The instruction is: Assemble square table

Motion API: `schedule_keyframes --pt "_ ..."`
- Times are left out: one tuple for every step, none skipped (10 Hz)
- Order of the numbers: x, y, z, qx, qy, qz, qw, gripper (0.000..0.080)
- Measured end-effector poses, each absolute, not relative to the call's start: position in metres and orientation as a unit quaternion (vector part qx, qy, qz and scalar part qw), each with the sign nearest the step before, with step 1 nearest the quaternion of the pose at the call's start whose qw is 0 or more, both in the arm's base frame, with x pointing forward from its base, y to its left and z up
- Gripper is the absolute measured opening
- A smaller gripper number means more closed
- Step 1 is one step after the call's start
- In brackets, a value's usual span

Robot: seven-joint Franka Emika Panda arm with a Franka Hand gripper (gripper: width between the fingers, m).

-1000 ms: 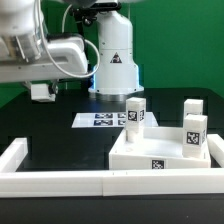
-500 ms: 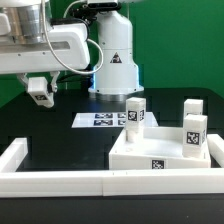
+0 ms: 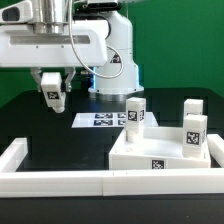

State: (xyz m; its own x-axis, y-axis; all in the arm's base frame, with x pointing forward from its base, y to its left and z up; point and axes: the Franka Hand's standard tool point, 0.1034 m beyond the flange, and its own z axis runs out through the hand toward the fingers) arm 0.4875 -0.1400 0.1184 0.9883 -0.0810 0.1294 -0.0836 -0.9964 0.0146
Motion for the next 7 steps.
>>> schedule_keyframes --pt "0.496 -0.134 0.123 0.996 -0.043 0.083 0.012 0.0287" --pt "0.499 -0.132 0.126 0.991 -0.056 0.118 0.023 0.0287" --pt "0.496 -0.14 0.128 0.986 -0.044 0.153 0.05 0.0287" --pt "0.492 -0.15 0.131 0.98 -0.04 0.181 0.077 0.0287" --pt "0.49 -0.154 0.131 0.977 -0.042 0.192 0.087 0.0287" --pt "0.488 -0.163 0.137 0.968 -0.047 0.221 0.112 0.0287" --pt "0.484 -0.149 0.128 0.97 -0.08 0.211 0.089 0.0287"
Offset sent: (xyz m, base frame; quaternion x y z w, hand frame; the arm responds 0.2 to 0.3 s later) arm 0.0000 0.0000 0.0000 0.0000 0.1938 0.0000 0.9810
